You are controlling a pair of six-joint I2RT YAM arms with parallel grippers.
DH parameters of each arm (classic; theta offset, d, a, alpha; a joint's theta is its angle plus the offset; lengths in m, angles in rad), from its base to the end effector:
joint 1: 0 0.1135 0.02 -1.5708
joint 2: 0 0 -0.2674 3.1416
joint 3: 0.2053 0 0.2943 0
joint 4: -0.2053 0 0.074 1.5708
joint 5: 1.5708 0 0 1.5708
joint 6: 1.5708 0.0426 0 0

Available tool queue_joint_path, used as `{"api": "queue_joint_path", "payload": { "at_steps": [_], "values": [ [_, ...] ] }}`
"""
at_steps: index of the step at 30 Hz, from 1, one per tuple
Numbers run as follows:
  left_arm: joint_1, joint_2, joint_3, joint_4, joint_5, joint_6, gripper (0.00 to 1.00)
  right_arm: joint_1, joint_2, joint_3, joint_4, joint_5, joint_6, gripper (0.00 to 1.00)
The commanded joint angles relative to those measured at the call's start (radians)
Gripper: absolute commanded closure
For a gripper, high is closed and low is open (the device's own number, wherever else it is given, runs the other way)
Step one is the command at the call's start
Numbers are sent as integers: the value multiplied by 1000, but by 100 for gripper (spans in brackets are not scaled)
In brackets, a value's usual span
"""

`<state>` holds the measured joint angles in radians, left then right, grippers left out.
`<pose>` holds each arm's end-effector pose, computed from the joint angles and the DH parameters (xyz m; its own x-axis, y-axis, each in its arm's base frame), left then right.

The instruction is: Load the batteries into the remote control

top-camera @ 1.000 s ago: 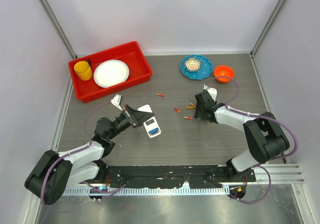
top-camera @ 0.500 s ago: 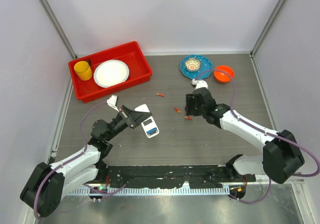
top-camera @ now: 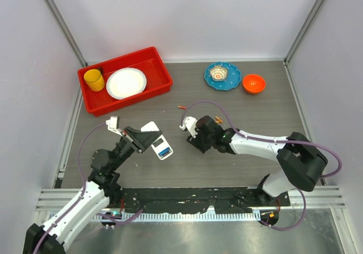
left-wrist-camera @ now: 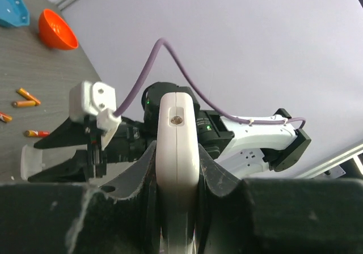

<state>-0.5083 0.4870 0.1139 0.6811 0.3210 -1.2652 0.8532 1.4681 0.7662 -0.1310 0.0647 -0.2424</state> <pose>0.1532 -0.1008 0.2242 -0.6112 -0.6954 -0.3779 0.4705 0.0647 -0.8800 0.2189 0.2466 0.1531 -0.2987 -0.7065 -0.6416 -0.8188 0.5350 -0.2079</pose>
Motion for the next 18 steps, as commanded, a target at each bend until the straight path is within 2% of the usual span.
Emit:
{"api": "queue_joint_path", "payload": {
  "at_steps": [1,3,12,15,18],
  "values": [
    [5,-19,-5,-20,-33,29,100,-2,14,-25,110,-51,-152,74],
    [4,-19,-13,-9,-37,26,100,-2,20,-37,114,-51,-166,72],
    [4,-14,-6,-23,-42,38,100,0,-29,-62,125,-17,-129,47],
    [5,-11,-5,-22,-46,38,100,0,-112,-91,221,23,-57,42],
    [5,-5,-2,-23,-56,40,100,1,-175,-94,292,72,116,41]
  ]
}}
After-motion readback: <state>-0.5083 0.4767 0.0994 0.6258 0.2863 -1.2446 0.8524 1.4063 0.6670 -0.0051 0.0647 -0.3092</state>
